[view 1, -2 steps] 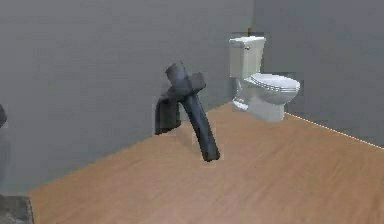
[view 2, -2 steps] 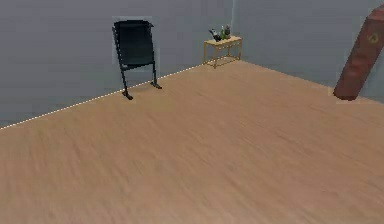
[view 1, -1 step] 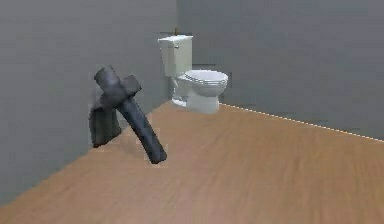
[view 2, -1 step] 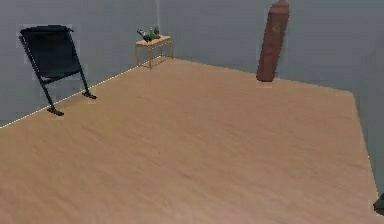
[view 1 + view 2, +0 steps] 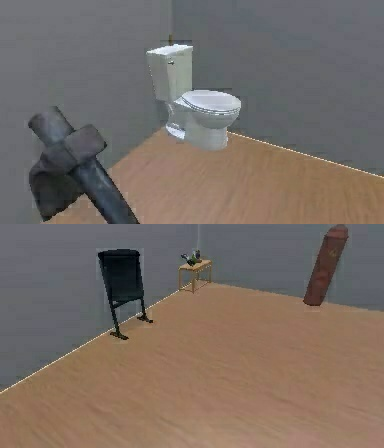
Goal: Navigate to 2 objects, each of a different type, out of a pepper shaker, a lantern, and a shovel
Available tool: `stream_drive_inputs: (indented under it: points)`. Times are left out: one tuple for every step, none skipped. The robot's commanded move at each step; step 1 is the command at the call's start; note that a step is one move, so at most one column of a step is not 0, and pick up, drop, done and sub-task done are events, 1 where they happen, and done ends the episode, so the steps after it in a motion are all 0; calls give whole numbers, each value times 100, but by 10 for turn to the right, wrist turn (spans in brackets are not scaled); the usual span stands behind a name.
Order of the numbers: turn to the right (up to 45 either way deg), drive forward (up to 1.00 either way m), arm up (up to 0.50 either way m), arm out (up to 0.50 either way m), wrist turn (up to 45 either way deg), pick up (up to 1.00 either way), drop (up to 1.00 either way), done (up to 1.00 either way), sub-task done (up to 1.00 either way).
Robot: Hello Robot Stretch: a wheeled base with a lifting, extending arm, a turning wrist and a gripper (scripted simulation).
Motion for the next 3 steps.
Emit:
stream_drive_inputs:
  points:
    - [-330,0,0,0,0,0,0,0,0]
    - [0,0,0,0,0,0,0,0,100]
    - [450,0,0,0,0,0,0,0,0]
